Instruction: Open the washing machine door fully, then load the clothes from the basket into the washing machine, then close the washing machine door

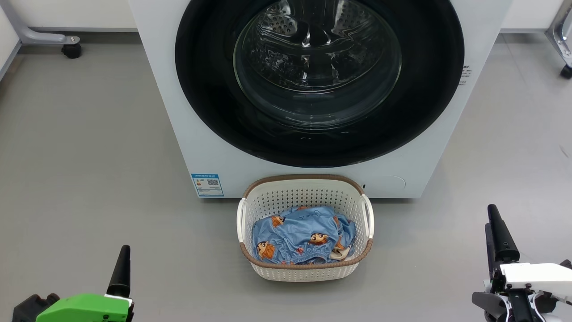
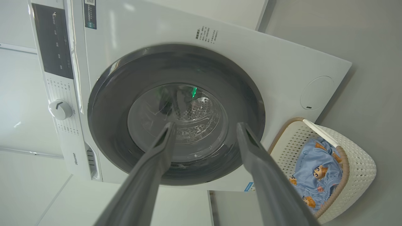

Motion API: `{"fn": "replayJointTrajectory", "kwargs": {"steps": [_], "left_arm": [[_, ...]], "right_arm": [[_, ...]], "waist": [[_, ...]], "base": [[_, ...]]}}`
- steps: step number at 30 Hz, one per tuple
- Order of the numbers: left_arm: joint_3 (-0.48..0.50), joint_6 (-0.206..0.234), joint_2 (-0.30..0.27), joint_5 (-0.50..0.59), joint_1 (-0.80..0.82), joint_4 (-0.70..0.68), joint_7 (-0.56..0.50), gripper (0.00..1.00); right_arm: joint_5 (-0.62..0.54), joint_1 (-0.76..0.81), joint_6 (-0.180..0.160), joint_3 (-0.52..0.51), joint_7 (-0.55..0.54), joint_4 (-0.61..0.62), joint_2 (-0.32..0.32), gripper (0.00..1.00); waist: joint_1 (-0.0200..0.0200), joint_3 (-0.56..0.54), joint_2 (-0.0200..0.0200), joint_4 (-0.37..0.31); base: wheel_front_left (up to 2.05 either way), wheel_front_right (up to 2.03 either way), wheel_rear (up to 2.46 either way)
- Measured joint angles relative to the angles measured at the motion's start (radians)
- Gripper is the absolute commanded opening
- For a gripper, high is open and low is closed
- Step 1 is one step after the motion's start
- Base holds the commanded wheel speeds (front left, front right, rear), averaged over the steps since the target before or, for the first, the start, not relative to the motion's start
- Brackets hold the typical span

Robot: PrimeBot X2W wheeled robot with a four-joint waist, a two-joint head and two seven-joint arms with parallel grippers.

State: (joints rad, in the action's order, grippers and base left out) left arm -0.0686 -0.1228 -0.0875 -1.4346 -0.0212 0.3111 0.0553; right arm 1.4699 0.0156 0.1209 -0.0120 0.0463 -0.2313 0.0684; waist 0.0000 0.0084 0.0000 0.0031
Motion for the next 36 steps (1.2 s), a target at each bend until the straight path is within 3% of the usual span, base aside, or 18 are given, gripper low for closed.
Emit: {"fn": "replayJointTrajectory", "kwargs": {"steps": [14, 36], "left_arm": [[0.031, 0.000, 0.008, 0.245, 0.001, -0.007, 0.042, 1.00], [0.026, -0.001, 0.013, 0.738, 0.001, -0.070, 0.106, 1.00]], "right_arm": [[-0.272, 0.005, 0.000, -0.001, 0.041, 0.043, 0.021, 1.00], [-0.787, 0.011, 0.001, 0.082, 0.111, 0.097, 0.051, 1.00]], "waist": [[0.0000, 0.002, 0.0000, 0.003], [0.0000, 0.013, 0.0000, 0.009]], "base": [[0.00, 0.00, 0.00], [0.00, 0.00, 0.00]]}}
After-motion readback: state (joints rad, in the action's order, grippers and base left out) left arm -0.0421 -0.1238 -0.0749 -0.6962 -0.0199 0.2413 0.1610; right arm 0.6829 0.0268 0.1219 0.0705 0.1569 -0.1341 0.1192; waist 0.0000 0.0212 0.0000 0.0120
